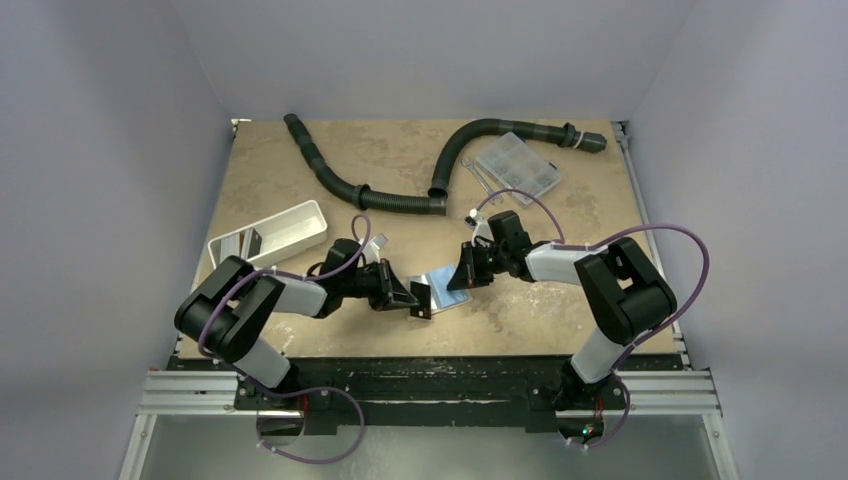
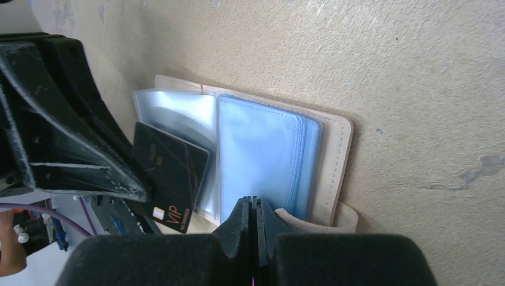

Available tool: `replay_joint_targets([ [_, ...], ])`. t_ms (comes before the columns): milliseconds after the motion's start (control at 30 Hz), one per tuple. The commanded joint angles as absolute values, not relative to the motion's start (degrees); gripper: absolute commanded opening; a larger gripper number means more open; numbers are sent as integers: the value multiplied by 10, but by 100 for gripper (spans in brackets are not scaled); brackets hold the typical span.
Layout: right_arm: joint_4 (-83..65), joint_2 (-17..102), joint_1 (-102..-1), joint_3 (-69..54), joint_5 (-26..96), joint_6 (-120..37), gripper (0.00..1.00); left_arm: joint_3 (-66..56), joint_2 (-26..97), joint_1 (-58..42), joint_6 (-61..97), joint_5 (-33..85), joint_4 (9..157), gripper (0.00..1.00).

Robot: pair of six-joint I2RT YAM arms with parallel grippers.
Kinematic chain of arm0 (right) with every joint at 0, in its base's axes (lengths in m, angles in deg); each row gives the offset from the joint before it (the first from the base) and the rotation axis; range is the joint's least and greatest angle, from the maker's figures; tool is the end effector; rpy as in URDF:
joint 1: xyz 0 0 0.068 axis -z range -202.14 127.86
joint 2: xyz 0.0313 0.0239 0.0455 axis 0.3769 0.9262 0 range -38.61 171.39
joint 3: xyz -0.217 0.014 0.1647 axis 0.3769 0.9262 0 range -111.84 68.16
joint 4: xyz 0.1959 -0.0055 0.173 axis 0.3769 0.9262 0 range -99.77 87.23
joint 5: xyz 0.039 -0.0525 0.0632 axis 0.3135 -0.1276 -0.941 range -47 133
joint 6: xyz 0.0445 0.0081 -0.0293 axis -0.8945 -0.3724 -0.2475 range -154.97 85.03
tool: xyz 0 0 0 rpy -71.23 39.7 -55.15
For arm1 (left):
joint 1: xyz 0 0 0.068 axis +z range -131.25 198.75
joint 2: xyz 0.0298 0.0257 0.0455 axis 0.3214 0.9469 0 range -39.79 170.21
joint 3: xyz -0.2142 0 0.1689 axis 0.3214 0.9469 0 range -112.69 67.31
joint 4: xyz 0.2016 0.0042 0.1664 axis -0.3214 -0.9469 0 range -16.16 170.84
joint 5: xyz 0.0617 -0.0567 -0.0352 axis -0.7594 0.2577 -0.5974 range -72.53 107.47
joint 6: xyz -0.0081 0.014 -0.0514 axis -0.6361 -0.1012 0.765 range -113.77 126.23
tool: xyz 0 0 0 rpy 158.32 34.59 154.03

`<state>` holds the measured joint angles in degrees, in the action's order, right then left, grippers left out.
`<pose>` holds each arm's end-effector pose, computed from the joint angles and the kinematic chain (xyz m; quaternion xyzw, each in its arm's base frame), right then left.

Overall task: Put the credit cards into the card holder
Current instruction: Insert the credit card into the card holder.

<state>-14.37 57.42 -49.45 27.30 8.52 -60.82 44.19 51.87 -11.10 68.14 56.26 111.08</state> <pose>0.2596 0.1566 0.1294 -0.1114 0.8977 0.3937 0.1633 0.2082 -0.1452 0.1082 -0.0953 0.8558 -0.5033 0.0718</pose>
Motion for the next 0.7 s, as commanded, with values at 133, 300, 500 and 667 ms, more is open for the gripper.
replay_joint_targets([
  [133,-142,590,-494,277,102,-589,0,419,484,-110,644,574,1100,0],
  [300,-143,588,-493,276,101,-589,0,424,519,-109,663,587,1149,0],
  [500,-145,588,-494,276,98,-588,0,426,551,-109,669,587,1181,0],
  [667,-147,589,-494,278,96,-588,0,433,571,-109,678,592,1217,0],
])
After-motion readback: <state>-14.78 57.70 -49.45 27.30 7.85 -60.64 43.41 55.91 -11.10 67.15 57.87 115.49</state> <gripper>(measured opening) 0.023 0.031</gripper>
